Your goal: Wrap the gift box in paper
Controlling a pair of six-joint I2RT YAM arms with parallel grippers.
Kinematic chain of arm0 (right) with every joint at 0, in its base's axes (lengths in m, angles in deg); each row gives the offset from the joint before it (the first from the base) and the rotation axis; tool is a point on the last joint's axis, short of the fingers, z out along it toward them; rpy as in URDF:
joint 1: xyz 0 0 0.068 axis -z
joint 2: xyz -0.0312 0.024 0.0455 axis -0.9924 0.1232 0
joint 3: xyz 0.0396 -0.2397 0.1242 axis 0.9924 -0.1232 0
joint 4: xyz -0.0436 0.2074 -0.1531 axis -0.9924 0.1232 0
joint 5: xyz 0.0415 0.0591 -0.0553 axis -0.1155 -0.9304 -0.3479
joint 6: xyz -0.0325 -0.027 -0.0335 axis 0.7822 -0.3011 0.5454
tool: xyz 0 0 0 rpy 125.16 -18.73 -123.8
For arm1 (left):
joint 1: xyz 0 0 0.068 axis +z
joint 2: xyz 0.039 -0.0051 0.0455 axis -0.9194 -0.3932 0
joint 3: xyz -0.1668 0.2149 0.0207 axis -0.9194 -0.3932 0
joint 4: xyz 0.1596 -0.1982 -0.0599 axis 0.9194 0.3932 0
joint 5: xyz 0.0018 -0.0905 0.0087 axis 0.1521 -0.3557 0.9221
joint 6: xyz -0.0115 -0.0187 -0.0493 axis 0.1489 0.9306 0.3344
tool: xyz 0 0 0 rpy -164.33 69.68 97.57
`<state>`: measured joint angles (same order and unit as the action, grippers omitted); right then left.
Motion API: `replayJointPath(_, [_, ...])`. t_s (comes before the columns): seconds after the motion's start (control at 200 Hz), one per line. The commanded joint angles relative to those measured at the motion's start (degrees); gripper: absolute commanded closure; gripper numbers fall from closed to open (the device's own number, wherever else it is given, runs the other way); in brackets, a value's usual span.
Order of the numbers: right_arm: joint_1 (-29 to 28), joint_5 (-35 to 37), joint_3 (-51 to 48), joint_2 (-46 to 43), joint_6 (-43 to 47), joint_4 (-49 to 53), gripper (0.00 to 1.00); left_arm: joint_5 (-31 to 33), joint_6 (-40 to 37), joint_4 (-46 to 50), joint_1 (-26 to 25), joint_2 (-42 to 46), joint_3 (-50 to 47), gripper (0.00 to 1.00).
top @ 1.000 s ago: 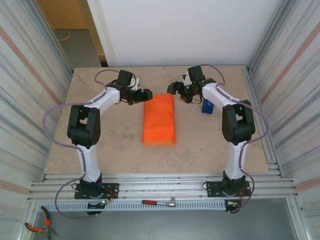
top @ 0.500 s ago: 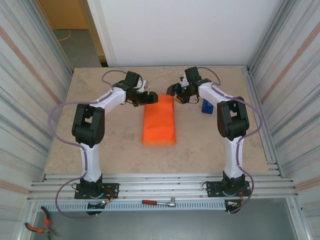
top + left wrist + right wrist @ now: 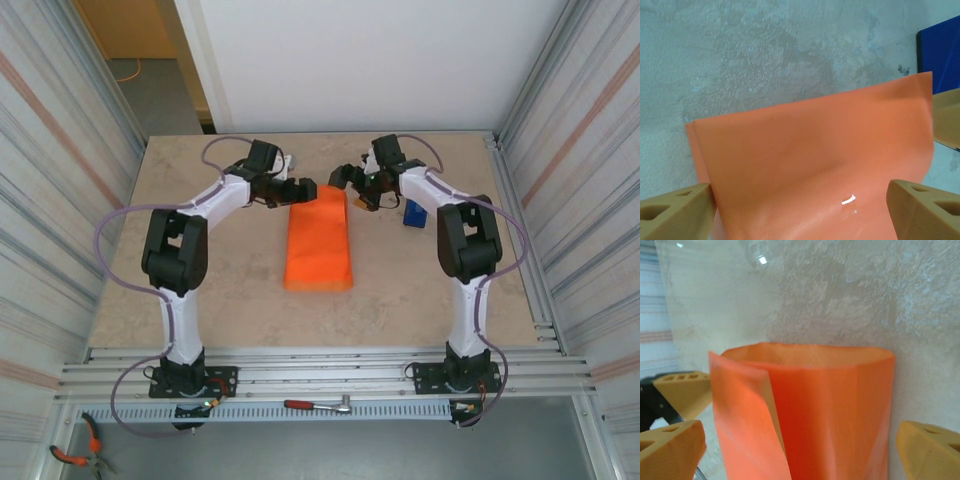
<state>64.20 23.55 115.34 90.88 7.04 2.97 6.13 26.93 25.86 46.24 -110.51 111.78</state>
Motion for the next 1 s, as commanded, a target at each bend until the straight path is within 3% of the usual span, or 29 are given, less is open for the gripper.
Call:
replayJointPath(0.0, [0.24,3.17,-2.28,-8.60,2.68,-0.29,0.02,0.99,-0.93,-3.56,0.65,7.65,-2.80,0.10])
replayJointPath(0.065, [0.08,4.75,-4.03,-11.50,3.80,-0.01,0.02,2.06,-0.65,-4.71,0.57,10.85,-5.40,0.01])
replayJointPath(0.501, [-6.55,25.16,-13.93,-30.82,13.28,9.82,0.02,8.19,6.04,-14.04,-0.91,33.99,-30.47,0.01])
replayJointPath(0.737, [-6.98,24.92,-24.20,-40.12,6.93,10.20,0.02,14.12,11.83,-18.58,-2.71,44.78,-43.45,0.01])
replayJointPath(0.882, [-6.33,19.56,-30.51,-41.83,1.87,9.70,0.02,11.05,14.45,-17.01,-2.72,46.49,-46.62,0.01])
replayJointPath(0.997, [-6.91,20.15,-36.41,-42.05,-1.68,8.36,0.02,6.46,13.07,-17.20,-3.45,43.42,-47.09,0.01])
